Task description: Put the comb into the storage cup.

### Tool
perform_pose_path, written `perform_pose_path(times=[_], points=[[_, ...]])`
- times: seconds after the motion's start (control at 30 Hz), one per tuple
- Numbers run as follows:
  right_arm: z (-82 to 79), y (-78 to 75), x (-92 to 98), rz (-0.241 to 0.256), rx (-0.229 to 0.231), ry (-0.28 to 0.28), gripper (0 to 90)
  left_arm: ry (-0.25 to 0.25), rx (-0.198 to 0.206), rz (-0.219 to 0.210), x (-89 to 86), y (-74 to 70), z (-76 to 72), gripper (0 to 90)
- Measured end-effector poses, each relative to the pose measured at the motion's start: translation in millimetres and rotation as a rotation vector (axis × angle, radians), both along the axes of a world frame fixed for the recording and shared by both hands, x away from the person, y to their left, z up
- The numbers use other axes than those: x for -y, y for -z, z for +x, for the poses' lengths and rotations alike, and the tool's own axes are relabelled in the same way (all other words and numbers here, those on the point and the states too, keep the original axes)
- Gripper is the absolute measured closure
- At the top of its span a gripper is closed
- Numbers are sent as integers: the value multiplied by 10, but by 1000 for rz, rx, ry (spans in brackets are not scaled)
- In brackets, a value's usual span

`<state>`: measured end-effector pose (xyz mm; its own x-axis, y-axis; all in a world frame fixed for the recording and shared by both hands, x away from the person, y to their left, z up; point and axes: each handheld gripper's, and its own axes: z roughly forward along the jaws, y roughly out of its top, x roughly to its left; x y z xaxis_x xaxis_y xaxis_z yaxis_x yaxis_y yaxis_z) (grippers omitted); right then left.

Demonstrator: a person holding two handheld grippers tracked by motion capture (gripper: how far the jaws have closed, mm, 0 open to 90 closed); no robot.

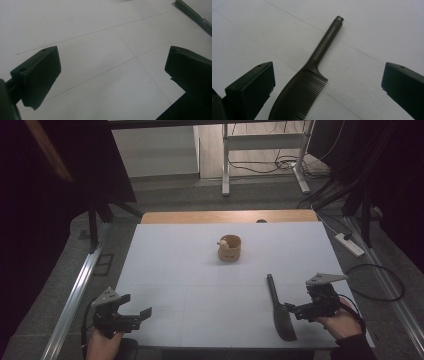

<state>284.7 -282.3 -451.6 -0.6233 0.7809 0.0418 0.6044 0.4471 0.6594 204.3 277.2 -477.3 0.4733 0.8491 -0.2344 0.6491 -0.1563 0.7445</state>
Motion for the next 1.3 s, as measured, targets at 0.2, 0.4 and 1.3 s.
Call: perform_pose_path(times=[0.2,0.4,1.3], points=[[65,-3,-83,-7,-7,-19,0,2,0,-1,-2,0,0,11],[113,12,-148,-29,-16,-34,0,3,0,-1,-2,0,1,11],[413,23,-434,-83,-62,-76,0,5,-7,-8,-5,3,11,16]])
